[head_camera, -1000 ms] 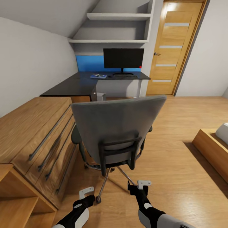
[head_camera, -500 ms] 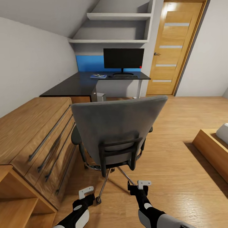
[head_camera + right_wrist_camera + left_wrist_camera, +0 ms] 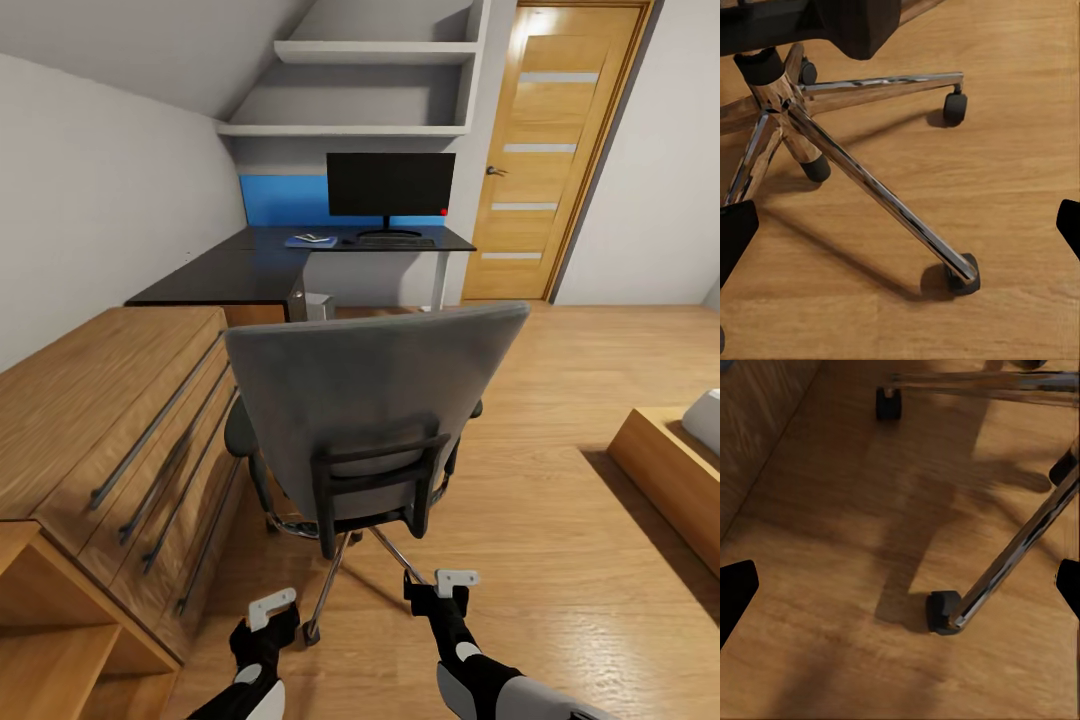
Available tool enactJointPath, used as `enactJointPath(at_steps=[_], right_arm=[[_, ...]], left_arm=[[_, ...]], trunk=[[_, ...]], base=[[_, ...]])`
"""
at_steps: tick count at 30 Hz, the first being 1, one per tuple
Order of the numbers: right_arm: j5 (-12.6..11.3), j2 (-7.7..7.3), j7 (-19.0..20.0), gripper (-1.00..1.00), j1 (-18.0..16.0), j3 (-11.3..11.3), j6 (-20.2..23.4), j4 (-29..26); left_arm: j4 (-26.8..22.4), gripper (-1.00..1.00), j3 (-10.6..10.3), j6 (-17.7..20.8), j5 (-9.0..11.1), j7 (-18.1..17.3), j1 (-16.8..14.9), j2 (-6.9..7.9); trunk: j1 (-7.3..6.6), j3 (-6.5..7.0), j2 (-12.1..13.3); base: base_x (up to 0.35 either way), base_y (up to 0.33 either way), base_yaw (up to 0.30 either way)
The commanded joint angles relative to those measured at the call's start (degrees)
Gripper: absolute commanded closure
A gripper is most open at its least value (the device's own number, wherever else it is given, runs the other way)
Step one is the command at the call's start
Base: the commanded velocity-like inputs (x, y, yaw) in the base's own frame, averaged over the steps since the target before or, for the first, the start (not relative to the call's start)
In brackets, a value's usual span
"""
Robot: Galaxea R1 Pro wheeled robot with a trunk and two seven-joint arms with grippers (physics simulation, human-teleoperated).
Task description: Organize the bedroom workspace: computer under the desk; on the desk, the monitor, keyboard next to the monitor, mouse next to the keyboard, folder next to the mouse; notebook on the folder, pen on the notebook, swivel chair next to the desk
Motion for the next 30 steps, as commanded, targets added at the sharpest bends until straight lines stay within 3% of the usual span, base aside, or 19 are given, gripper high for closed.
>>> enactJointPath(at_steps=[1,11,30], right_arm=[[-0.09,-0.01,-0.54,-1.0,0.4,0.47,-1.75,-0.06],[-0.14,-0.03,-0.56,-1.0,2.18,0.43,-8.08,-0.06],[-0.11,-0.03,-0.48,-1.0,2.43,0.43,-8.79,-0.06]], left_arm=[[0.35,-1.0,-1.2,-1.68,-0.4,0.41,-0.04,-0.19],[1.09,-1.0,-2.44,-4.15,-1.7,0.53,-0.04,-0.5],[1.32,-1.0,-2.62,-4.17,-1.83,0.36,-0.04,-1.36]], trunk=[[-0.01,-0.05,-0.02],[-0.01,0.13,-0.02],[-4.18,3.68,7.6]], base=[[0.0,0.0,0.0],[0.0,0.0,0.0],[0.0,0.0,0.0]])
